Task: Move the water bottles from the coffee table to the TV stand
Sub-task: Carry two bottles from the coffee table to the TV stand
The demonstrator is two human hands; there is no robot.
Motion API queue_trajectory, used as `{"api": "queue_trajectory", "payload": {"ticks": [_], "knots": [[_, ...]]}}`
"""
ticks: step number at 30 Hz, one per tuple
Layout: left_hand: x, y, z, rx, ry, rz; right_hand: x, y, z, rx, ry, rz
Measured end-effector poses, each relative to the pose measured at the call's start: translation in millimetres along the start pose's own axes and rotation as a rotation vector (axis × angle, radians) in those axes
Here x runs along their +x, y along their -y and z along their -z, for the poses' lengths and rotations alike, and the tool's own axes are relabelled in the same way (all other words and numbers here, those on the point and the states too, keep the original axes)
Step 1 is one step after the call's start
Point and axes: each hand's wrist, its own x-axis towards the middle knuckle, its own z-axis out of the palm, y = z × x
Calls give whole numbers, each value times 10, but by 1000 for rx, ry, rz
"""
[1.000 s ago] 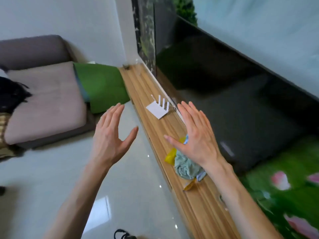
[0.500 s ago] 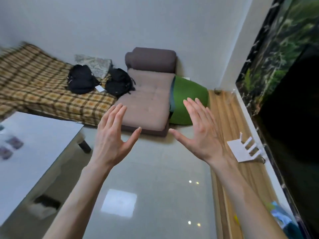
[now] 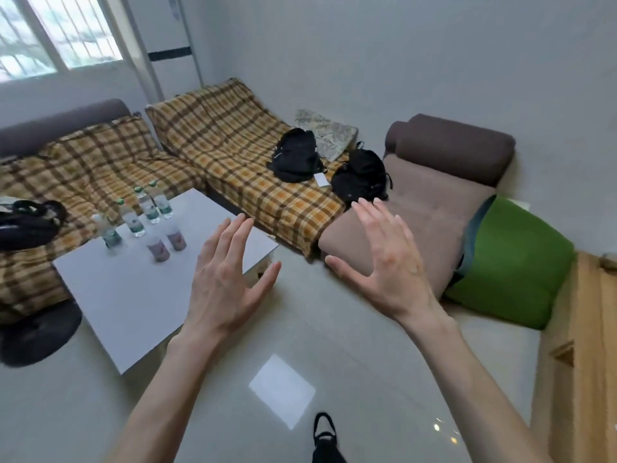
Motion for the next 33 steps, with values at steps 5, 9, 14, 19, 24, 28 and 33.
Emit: {"api": "queue_trajectory", "payload": {"ticks": [5, 9, 14, 19, 24, 28, 33], "knots": [[562, 474, -172, 93, -19, 111, 903, -138, -587, 81, 46, 86], [1047, 785, -314, 144, -39, 193, 1609, -250, -999, 143, 75, 153], [1513, 1157, -439, 207, -77, 306, 2360, -289, -1474, 188, 135, 260], [1828, 1529, -463, 258, -112, 384, 3009, -181, -1881, 232, 169, 328], [2092, 1958, -515, 279, -150, 436, 3587, -8, -2307, 259, 190, 395], [2308, 2359, -567, 278, -182, 456, 3989, 201, -2679, 255, 189, 447], [2552, 2953, -585, 281, -213, 495, 4494, 535, -3160, 281, 210, 485]]}}
